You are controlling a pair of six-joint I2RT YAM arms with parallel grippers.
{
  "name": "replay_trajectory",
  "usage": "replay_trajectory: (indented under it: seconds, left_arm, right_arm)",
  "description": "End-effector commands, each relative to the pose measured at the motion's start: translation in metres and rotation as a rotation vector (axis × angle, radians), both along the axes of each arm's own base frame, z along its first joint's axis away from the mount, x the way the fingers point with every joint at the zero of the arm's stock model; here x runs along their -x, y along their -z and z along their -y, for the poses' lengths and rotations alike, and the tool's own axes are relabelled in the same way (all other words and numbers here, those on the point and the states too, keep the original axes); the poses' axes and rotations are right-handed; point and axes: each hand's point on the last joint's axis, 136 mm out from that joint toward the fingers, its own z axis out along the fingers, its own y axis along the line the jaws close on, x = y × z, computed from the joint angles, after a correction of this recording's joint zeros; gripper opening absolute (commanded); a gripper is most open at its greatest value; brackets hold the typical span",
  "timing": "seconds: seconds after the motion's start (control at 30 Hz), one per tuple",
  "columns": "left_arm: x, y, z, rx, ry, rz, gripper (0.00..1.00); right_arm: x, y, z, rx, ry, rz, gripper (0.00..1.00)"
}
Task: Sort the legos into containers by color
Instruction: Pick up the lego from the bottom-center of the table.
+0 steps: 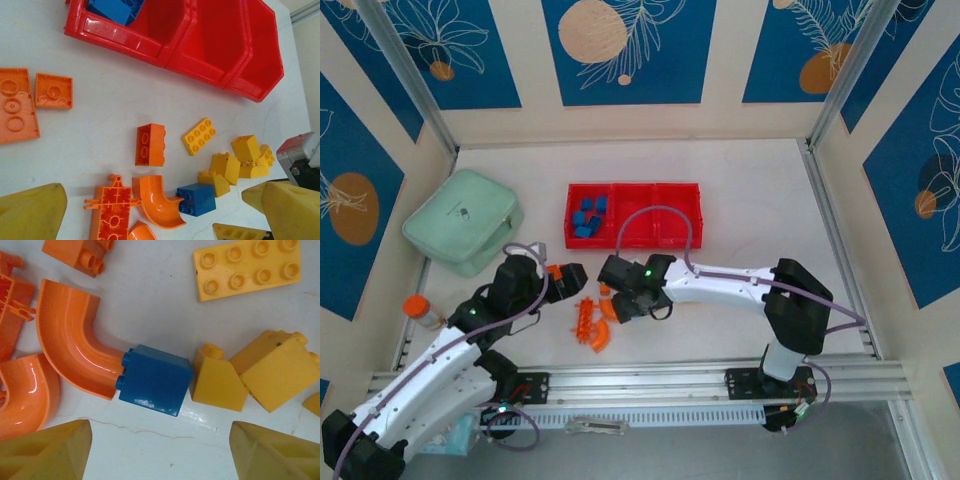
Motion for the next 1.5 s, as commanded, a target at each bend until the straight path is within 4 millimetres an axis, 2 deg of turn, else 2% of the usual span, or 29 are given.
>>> replay_trajectory:
  seconds: [0.0,0.43,0.67,1.03,1.2,1.47]
  left_arm:
    - [-0.004,-0.001,0.0,0.002,-0.023,0.017,0.99]
    - [-0.004,0.0,-0.001,-0.011,-0.027,0.017,0.99]
    - [-0.003,0.0,-0.002,-0.015,-0.03,0.019,0.99]
    - [-0.003,0.0,-0.004,-0.022,-0.036,0.019,0.99]
    - [-0.003,0.001,-0.005,-0.024,-0.039,0.02,0.99]
    - [-0.002,0.0,-0.01,-0.034,-0.06,0.025,0.99]
  right_arm:
    - [0.001,0.001,-0.008,-0.011,0.031,-0.005,0.7]
    - [0.012,0.022,-0.014,-0.011,0.141,-0.088,0.61]
    - [0.002,0.028,-0.02,-0.029,0.175,-0.082,0.6]
    - [-0.024,0.034,-0.02,0.042,0.208,-0.007,0.59]
    - [-0.028,0.038,-0.019,0.067,0.2,0.01,0.59]
    - [-0.022,0.046,-0.021,0.081,0.178,-0.01,0.52]
